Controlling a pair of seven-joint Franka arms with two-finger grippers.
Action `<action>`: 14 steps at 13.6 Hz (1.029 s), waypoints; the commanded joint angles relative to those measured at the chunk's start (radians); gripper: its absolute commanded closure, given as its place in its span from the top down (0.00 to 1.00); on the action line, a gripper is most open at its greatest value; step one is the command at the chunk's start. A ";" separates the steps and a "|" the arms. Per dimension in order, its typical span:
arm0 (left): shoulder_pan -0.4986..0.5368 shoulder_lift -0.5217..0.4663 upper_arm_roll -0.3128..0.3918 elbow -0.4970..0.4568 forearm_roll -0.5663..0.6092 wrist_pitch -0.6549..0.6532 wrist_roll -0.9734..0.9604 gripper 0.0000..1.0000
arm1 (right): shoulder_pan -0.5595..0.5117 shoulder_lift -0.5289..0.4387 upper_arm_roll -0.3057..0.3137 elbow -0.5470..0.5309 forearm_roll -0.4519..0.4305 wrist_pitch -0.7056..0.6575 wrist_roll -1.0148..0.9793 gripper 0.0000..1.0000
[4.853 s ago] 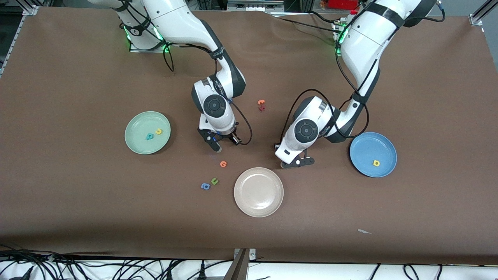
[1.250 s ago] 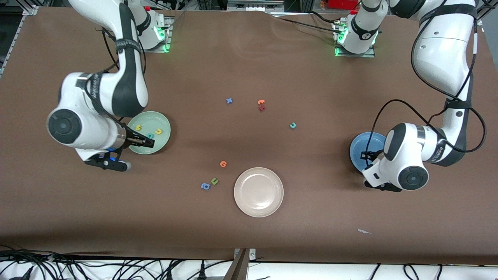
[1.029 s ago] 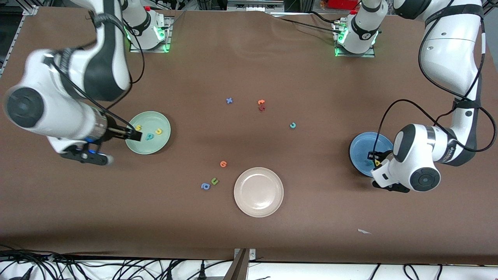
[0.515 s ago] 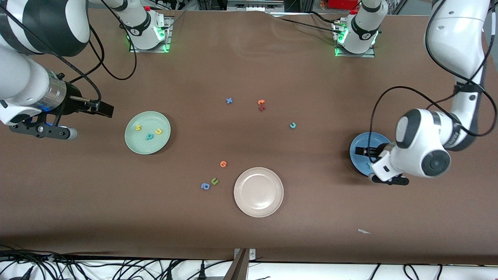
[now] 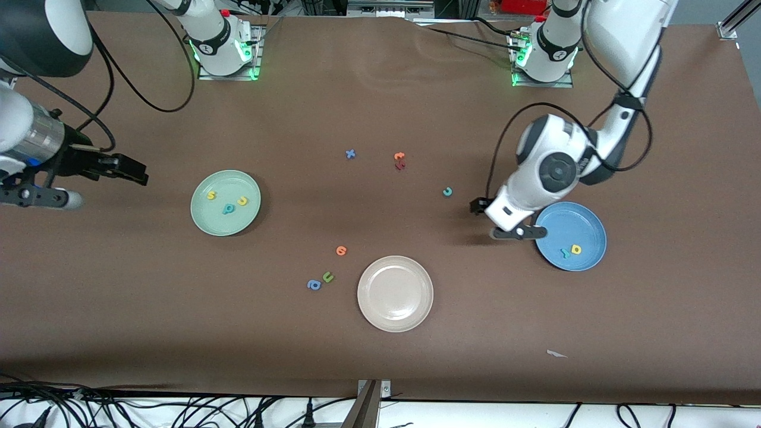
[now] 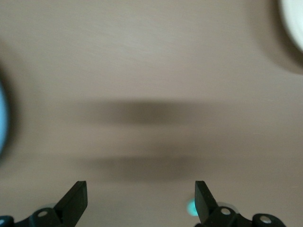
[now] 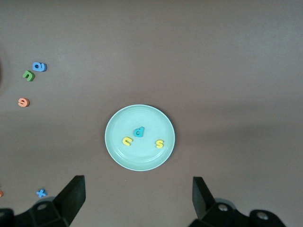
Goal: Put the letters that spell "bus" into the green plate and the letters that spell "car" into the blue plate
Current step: 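Return the right arm to rest while the left gripper reaches teal c, then grasp the teal c letter with the left gripper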
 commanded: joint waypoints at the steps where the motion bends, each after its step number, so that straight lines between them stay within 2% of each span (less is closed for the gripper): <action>1: -0.075 -0.002 0.008 -0.074 -0.023 0.136 -0.137 1.00 | -0.133 -0.132 0.125 -0.093 -0.054 -0.017 -0.014 1.00; 3: -0.112 0.039 0.010 -0.076 -0.016 0.178 -0.203 1.00 | -0.143 -0.160 0.157 -0.078 -0.109 -0.069 -0.014 1.00; 6: -0.141 0.066 0.010 -0.099 -0.011 0.204 -0.237 0.98 | -0.206 -0.152 0.199 -0.076 -0.064 -0.063 -0.017 1.00; 10: -0.175 0.089 0.010 -0.120 -0.011 0.204 -0.255 0.81 | -0.210 -0.145 0.191 -0.074 -0.057 -0.072 -0.014 1.00; 14: -0.183 0.095 0.010 -0.133 -0.011 0.203 -0.258 0.64 | -0.207 -0.132 0.156 -0.074 -0.019 -0.075 -0.086 1.00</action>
